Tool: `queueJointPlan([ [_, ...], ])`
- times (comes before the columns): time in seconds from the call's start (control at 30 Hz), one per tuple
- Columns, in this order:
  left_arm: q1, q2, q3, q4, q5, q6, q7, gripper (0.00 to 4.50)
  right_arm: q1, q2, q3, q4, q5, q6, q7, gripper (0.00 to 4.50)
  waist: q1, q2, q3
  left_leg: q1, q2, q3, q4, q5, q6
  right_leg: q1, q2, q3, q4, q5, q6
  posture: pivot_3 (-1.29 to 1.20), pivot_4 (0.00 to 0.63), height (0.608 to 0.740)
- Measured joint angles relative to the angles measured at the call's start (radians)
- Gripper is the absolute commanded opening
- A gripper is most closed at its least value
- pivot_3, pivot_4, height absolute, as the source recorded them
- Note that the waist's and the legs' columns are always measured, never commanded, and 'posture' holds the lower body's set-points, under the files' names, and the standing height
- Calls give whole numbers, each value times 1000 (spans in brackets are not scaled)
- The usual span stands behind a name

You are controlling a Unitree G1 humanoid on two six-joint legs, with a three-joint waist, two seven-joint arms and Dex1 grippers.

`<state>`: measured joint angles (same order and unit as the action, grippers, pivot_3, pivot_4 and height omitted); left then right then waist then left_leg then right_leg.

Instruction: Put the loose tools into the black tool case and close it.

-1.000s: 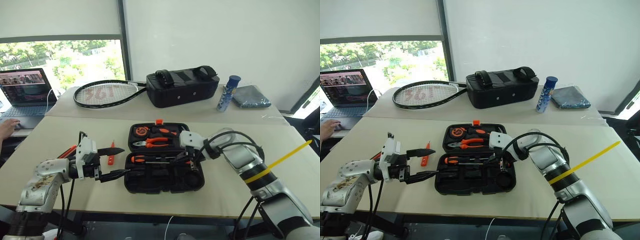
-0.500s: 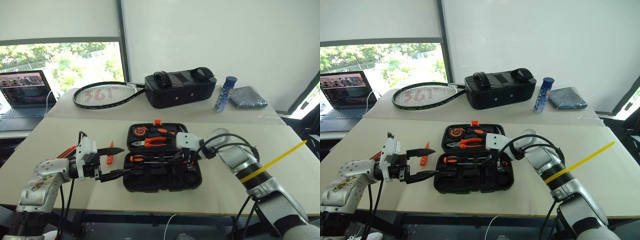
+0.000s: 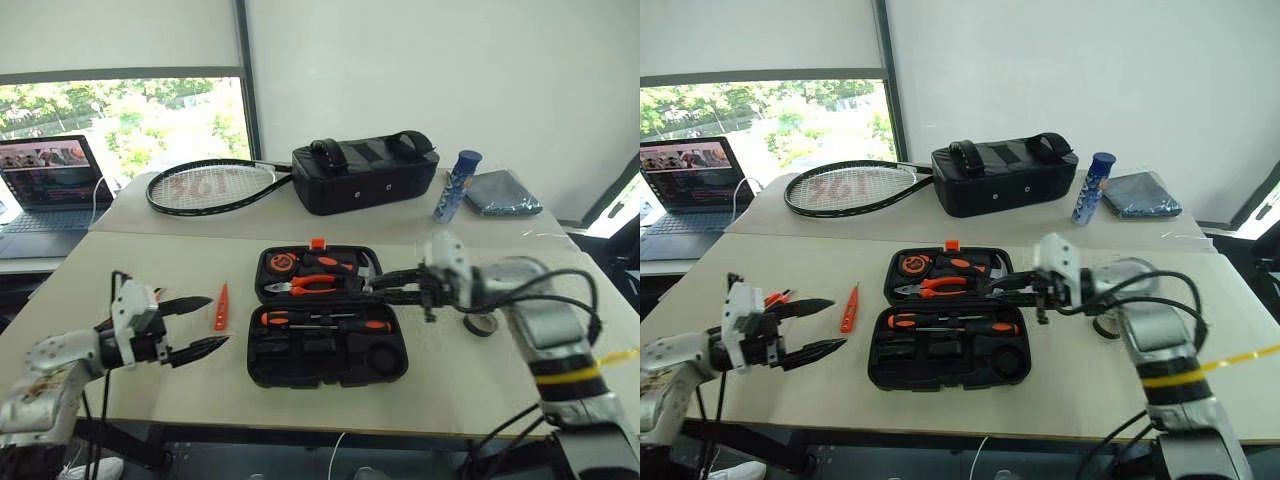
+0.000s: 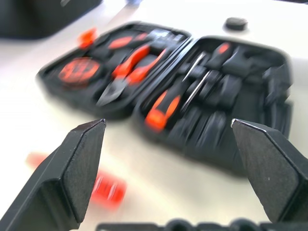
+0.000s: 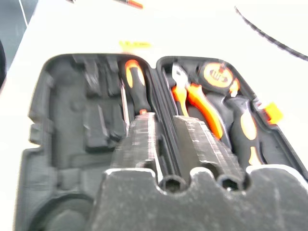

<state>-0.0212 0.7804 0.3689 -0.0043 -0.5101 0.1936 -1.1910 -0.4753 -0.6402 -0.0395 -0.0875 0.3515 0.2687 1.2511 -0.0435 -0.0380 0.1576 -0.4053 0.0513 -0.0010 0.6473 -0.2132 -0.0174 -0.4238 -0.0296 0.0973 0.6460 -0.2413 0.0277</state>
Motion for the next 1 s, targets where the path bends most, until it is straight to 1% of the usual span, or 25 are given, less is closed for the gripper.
queueJointPlan([
  [0.07,61,0,59,3,0,-14,23,4500,101,8,-57,-46,43,-11,-28,3134,-2,0,0,0,0,0,0,0,0,0,0,0,0,0,0,0,150,740],
  [0.13,141,0,133,9,1,-20,52,4500,206,47,-147,-85,122,-52,-33,3786,-4,0,0,1,0,1,0,0,0,1,0,1,0,-2,3,0,150,740],
  [0.17,166,-1,160,10,1,-20,65,4500,236,66,-179,-95,148,-78,-34,4234,-4,0,0,2,0,1,0,0,0,1,0,1,0,-3,4,0,150,740],
  [0.2,196,-4,190,14,1,-21,82,4500,271,86,-211,-105,174,-113,-34,4452,-4,0,0,3,0,1,0,0,0,1,0,0,0,-4,6,0,150,740],
  [0.27,251,-24,254,20,2,-19,139,4500,354,90,-248,-121,182,-178,-35,4452,-2,0,0,5,0,1,0,0,-1,3,0,1,1,-5,7,0,150,740],
  [0.33,292,-45,291,22,5,-11,194,4500,414,91,-257,-122,181,-229,-31,4452,-1,0,0,6,0,2,0,1,-1,4,-1,1,1,-5,7,0,150,740],
  [0.4,328,-64,297,4,2,11,227,4500,455,99,-261,-122,181,-288,-17,4452,0,0,0,7,0,2,0,1,-1,4,-1,1,1,-5,5,0,150,740],
  [0.43,333,-71,293,-20,-4,47,245,4500,463,99,-261,-122,183,-305,-11,4452,0,0,1,7,0,2,0,1,-2,3,-1,1,1,-6,0,0,150,740],
  [0.5,299,-71,273,-58,-22,124,294,4500,460,95,-263,-122,185,-328,-5,4452,4,-1,1,7,0,2,0,2,-2,4,-1,1,2,-5,-1,0,150,740],
  [0.7,90,-25,138,-237,-86,512,523,4500,458,73,-259,-127,218,-362,13,4452,2,-1,1,8,0,1,0,4,-2,4,0,1,2,-1,0,0,150,740],
  [0.77,-8,-32,79,-256,-90,642,612,4500,464,65,-258,-141,225,-358,6,4452,0,-1,1,8,-1,1,0,4,-2,4,1,2,3,3,6,0,150,740],
  [0.83,-162,-88,36,-252,-92,788,728,4500,464,60,-254,-163,240,-344,-9,4452,2,-1,2,7,-1,-1,1,5,-2,4,3,2,2,4,7,0,150,740],
  [0.9,-320,-164,4,-236,-91,946,858,4500,452,54,-244,-193,252,-328,-26,4452,2,-2,2,6,-1,-3,1,7,-2,4,3,2,2,4,7,0,150,740],
  [0.93,-391,-178,-35,-213,-79,1034,909,4500,451,47,-244,-208,261,-322,-34,4452,-3,-2,1,6,-1,-3,1,7,-2,4,4,3,2,4,7,0,150,740],
  [1.0,-464,-199,-90,-171,-58,1114,949,4500,454,35,-240,-211,264,-303,-35,4452,-10,-2,1,6,-2,-3,0,7,-2,3,4,5,1,3,8,0,150,740],
])
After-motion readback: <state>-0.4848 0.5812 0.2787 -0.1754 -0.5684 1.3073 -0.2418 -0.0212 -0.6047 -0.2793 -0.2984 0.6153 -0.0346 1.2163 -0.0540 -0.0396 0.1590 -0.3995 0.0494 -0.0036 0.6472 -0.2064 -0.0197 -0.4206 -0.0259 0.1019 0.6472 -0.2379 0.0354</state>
